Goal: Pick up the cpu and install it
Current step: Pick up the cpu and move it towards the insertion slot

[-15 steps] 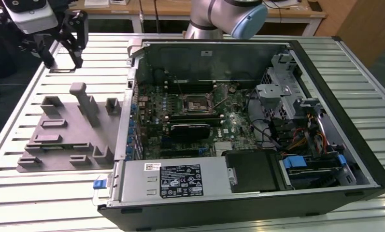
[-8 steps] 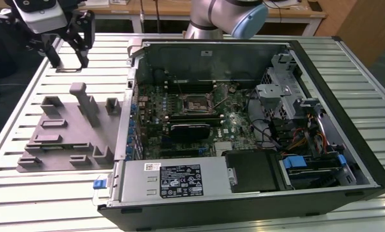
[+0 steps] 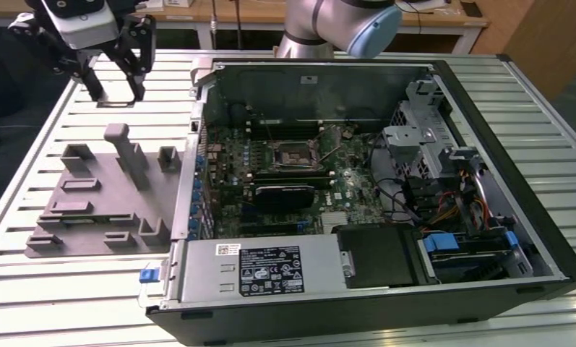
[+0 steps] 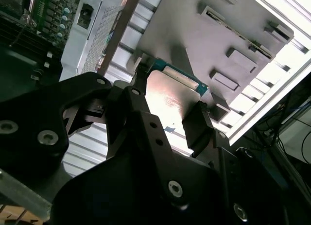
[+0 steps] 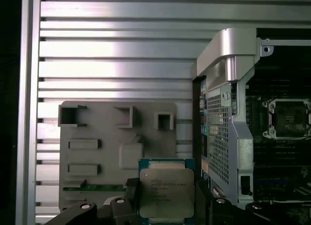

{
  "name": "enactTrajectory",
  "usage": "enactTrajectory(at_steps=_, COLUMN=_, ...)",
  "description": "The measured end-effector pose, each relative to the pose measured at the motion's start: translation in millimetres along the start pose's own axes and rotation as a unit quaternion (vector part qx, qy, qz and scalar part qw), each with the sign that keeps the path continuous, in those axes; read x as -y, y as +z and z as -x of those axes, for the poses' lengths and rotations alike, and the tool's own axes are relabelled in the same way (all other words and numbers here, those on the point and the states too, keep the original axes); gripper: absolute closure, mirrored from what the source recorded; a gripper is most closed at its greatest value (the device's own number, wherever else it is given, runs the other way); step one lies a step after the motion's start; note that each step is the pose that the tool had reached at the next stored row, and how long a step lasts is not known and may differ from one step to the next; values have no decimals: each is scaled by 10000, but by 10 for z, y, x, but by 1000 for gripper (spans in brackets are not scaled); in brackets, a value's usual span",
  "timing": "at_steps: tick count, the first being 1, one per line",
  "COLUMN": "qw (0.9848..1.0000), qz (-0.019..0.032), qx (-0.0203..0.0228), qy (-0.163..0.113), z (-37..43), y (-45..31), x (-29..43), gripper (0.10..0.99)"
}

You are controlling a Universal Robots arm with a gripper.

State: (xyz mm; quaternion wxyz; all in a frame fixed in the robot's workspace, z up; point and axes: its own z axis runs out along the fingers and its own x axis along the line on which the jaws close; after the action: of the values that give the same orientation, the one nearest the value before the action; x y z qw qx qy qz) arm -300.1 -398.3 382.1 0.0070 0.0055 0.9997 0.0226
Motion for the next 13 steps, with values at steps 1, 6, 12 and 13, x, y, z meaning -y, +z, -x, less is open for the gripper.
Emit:
enactTrajectory(at_steps=1, qw=10000, qz=0, qx=0, qy=0, z=19, y=1, x=-2, gripper=545)
enactTrajectory(at_steps=6, qw=10000, qz=0, qx=0, qy=0, z=121, y=2, x=-11, gripper=545)
enactTrajectory(at_steps=12, qw=10000, qz=0, qx=-1, qy=0, z=250, y=4, x=-23, gripper=545)
enactTrajectory(at_steps=13, qw=10000, qz=0, qx=0, qy=0, z=273, y=5, x=-25, gripper=545)
